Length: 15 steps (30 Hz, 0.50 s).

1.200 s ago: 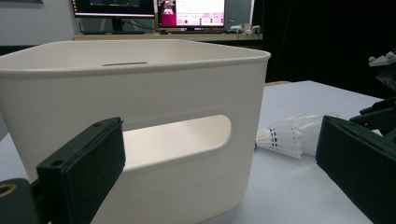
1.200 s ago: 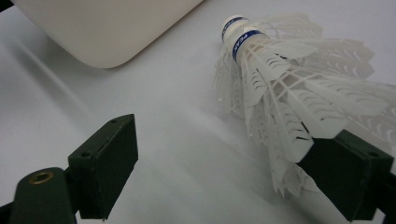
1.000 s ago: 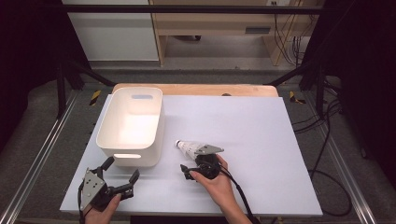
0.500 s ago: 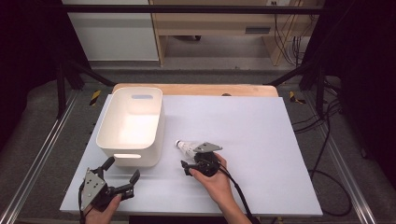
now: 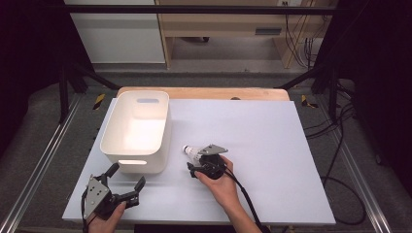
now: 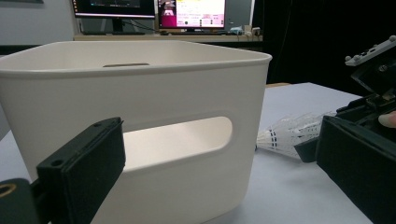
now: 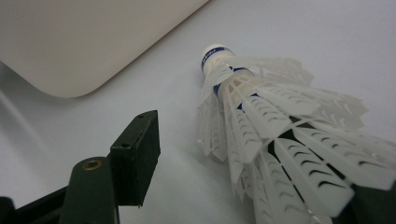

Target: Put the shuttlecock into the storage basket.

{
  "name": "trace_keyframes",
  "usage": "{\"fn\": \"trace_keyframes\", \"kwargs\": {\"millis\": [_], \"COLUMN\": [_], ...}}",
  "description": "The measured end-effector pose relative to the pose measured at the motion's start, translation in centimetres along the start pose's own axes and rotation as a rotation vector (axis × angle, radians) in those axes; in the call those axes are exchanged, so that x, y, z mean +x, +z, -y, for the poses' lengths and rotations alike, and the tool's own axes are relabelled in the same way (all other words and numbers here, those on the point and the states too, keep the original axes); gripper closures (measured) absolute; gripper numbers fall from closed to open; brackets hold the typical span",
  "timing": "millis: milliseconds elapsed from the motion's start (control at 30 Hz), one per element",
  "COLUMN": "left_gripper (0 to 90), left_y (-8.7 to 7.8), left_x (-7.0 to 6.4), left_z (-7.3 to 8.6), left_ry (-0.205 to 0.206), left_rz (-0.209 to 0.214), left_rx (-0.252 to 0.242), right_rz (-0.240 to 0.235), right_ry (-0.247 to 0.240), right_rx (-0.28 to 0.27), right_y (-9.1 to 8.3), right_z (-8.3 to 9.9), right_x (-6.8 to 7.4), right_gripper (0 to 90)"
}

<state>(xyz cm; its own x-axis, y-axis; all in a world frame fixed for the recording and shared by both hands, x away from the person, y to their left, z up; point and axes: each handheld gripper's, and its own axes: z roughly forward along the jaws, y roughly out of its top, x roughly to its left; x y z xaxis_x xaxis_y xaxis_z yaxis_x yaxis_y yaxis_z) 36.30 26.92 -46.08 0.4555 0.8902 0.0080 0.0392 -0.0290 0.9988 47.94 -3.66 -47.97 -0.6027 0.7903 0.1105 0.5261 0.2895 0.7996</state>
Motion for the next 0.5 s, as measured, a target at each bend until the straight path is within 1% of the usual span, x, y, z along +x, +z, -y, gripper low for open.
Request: {"fn": "trace_keyframes", "kwargs": {"millis": [67,267,400,433,500], "left_gripper": [1.6,1.6,1.6,1.6,1.6], "left_y": [0.01,0.02,0.01,0.01,0.02], "left_x": [-0.02,-0.02,-0.01,-0.01,-0.03], "left_z": [0.0,0.0,0.0,0.0,0.0], "left_ry": [0.002,0.001,0.001,0.001,0.003], "left_rz": [0.001,0.003,0.002,0.003,0.003], "left_rx": [0.002,0.002,0.001,0.001,0.002], "right_rz": [0.009,0.028,0.045,0.052,0.061], "right_ry": [-0.008,-0.006,-0.009,-0.017,-0.015], "right_rx": [0.008,0.009,0.01,0.009,0.009], "right_y": [0.3,0.68,0.78,0.76,0.71], "right_z": [-0.24,-0.45,-0.44,-0.44,-0.46], "right_x": [0.02,-0.11,-0.23,-0.27,-0.34], "right_gripper": [34.7,36.7,42.2,44.8,49.2]}}
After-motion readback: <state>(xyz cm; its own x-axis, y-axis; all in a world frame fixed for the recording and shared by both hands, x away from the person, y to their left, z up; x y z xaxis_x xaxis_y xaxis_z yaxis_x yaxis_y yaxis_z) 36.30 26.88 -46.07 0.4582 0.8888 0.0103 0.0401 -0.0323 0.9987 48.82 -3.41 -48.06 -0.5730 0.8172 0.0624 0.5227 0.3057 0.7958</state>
